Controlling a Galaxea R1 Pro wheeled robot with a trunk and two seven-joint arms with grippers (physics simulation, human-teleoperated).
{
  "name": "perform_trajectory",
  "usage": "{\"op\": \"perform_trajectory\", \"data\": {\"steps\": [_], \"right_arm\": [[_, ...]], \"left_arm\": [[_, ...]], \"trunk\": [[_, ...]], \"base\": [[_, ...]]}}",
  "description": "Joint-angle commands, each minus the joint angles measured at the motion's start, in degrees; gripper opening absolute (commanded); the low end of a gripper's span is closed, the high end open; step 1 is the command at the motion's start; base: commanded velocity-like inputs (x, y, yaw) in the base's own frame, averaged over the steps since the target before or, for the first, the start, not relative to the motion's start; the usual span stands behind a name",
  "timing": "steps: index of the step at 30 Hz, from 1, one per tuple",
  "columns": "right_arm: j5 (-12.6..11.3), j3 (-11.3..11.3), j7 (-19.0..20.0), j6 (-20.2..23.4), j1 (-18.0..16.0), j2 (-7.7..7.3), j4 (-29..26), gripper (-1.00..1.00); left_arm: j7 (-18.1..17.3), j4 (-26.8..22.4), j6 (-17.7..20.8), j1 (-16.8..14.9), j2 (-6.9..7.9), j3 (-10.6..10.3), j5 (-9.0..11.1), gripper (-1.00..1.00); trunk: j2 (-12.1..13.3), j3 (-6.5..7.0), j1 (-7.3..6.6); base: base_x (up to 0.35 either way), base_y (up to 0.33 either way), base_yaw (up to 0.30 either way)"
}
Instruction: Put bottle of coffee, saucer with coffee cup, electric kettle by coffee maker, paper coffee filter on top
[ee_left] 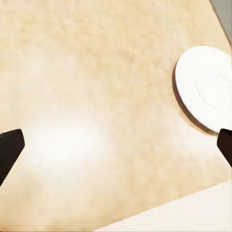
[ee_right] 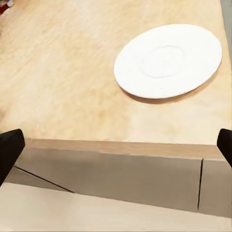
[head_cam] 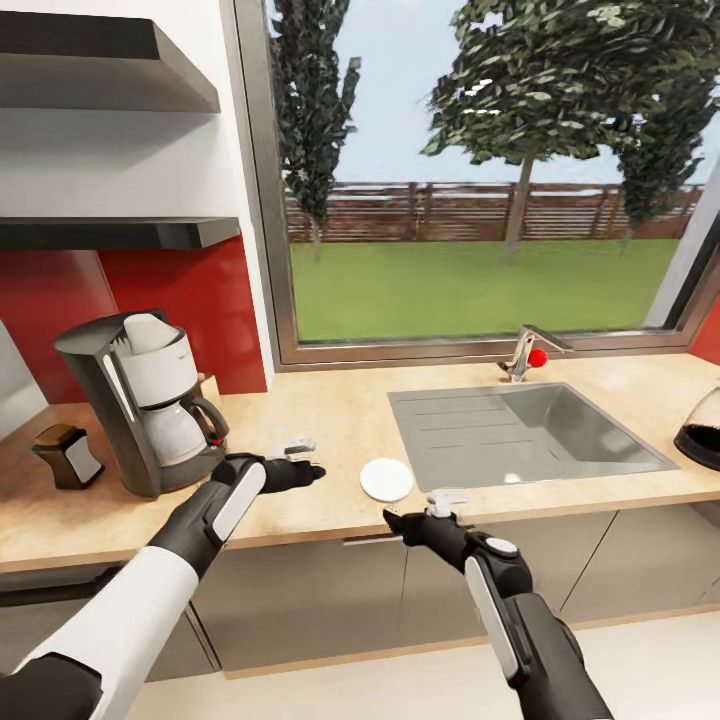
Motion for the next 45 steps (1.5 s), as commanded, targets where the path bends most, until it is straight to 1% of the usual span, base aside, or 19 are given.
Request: {"op": "perform_trajectory", "data": {"steps": [1, 2, 3, 6, 8, 11, 21, 25, 30, 34, 37, 38, 39, 41, 43, 45], "right_arm": [[-0.47, 0.30, 0.24, 0.69, -0.05, 0.31, 0.27, 1.00], [-0.46, 0.62, 0.56, 1.01, -0.05, 0.34, 0.59, 1.00], [-0.44, 0.94, 0.88, 1.33, -0.05, 0.38, 0.91, 1.00], [-0.47, -0.05, 0.12, 2.30, 0.10, 0.53, 1.88, 1.00], [-0.54, -0.61, 0.52, 2.93, 0.18, 0.59, 2.52, 1.00], [-0.57, -0.84, 1.49, 3.90, 0.21, 0.55, 2.58, 1.00], [-0.58, -0.93, 2.18, 7.11, 0.21, 0.53, 2.45, 1.00], [-0.58, -0.87, 2.18, 8.22, 0.21, 0.53, 2.45, 1.00], [-0.58, -0.70, 2.20, 8.35, 0.21, 0.53, 2.59, 1.00], [-0.58, -0.55, 2.44, 8.39, 0.21, 0.55, 2.65, 1.00], [-0.58, -0.52, 2.55, 8.43, 0.21, 0.56, 2.74, 1.00], [-0.58, -0.50, 2.58, 8.46, 0.21, 0.56, 2.86, 1.00], [-0.58, -0.50, 2.61, 8.63, 0.21, 0.60, 3.02, 1.00], [-0.58, -0.50, 2.61, 9.09, 0.21, 0.61, 3.04, 1.00], [-0.58, -0.49, 2.63, 10.51, 0.21, 0.62, 3.06, 1.00], [-0.58, -0.49, 2.66, 11.31, 0.21, 0.65, 3.06, 1.00]], "left_arm": [[0.23, 0.25, 0.46, 0.27, 0.07, -0.24, 0.93, 1.00], [0.16, 0.57, 0.78, 0.59, 0.06, -0.20, 1.25, 1.00], [0.50, 0.89, 0.58, 0.92, 0.04, -0.15, 0.90, 1.00], [1.37, 1.15, -0.38, 1.89, 0.02, -0.01, 0.12, 1.00], [1.59, 1.02, -0.72, 2.54, -0.03, 0.07, -0.10, 1.00], [1.67, 0.43, -0.85, 3.49, -0.07, 0.10, -0.15, 1.00], [1.69, -0.02, -0.72, 3.60, -0.25, 0.11, 0.03, 1.00], [1.69, 0.03, -0.70, 3.78, -0.25, 0.11, 0.94, 1.00], [1.69, 0.07, -0.58, 4.36, -0.26, 0.08, 2.27, 1.00], [1.69, 0.39, 1.23, 4.63, -0.32, 0.10, 2.94, 1.00], [1.69, 0.52, 2.32, 4.78, -0.62, 0.11, 3.22, 1.00], [1.69, 0.64, 2.72, 5.21, -0.85, 0.11, 3.40, 1.00], [1.69, 0.72, 3.00, 6.30, -1.04, 0.10, 3.53, 1.00], [1.69, 0.76, 3.08, 6.81, -1.09, 0.11, 3.61, 1.00], [1.69, 0.80, 3.13, 7.41, -1.11, 0.11, 3.82, 1.00], [1.69, 0.80, 3.15, 8.20, -1.12, 0.11, 4.47, 1.00]], "trunk": [[-0.14, -0.13, 0.04], [-0.14, -0.13, 0.04], [-0.14, -0.13, 0.04], [-0.14, -0.13, 0.04], [-0.14, -0.13, 0.04], [-0.14, -0.13, 0.04], [-0.14, -0.13, 0.04], [-0.14, -0.13, 0.04], [-0.14, -0.13, 0.04], [-0.14, -0.13, 0.04], [-0.14, -0.13, 0.04], [-0.14, -0.13, 0.04], [-0.14, -0.13, 0.04], [-0.14, -0.13, 0.04], [-0.14, -0.13, 0.04], [-0.14, -0.13, 0.04]], "base": [[0.000, 0.000, 0.000], [0.012, 0.000, 0.000], [0.091, 0.000, 0.000], [0.220, -0.055, 0.000], [0.287, -0.127, 0.000], [0.315, -0.163, 0.000], [0.326, -0.121, 0.000], [0.328, -0.065, 0.000], [0.250, -0.017, 0.000], [0.088, -0.004, 0.000], [0.029, -0.001, 0.000], [0.011, 0.000, 0.000], [0.003, 0.000, 0.000], [0.002, 0.000, 0.000], [0.001, 0.000, 0.000], [0.000, 0.000, 0.000]]}}
